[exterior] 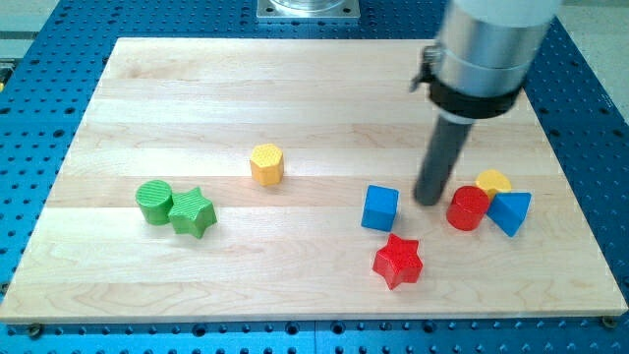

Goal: Push the cube into the green star

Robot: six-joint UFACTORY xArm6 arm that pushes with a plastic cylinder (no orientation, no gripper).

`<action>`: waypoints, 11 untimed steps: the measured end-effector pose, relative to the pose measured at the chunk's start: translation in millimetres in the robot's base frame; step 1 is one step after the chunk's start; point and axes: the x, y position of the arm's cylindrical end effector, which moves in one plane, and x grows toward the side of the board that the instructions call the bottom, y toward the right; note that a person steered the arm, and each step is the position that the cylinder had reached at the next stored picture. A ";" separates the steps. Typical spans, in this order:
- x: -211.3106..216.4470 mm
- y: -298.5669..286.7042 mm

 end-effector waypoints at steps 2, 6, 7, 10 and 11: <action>13.4 -23.9; 52.4 -98.6; 58.4 -140.2; 67.2 -178.1; 59.8 -138.2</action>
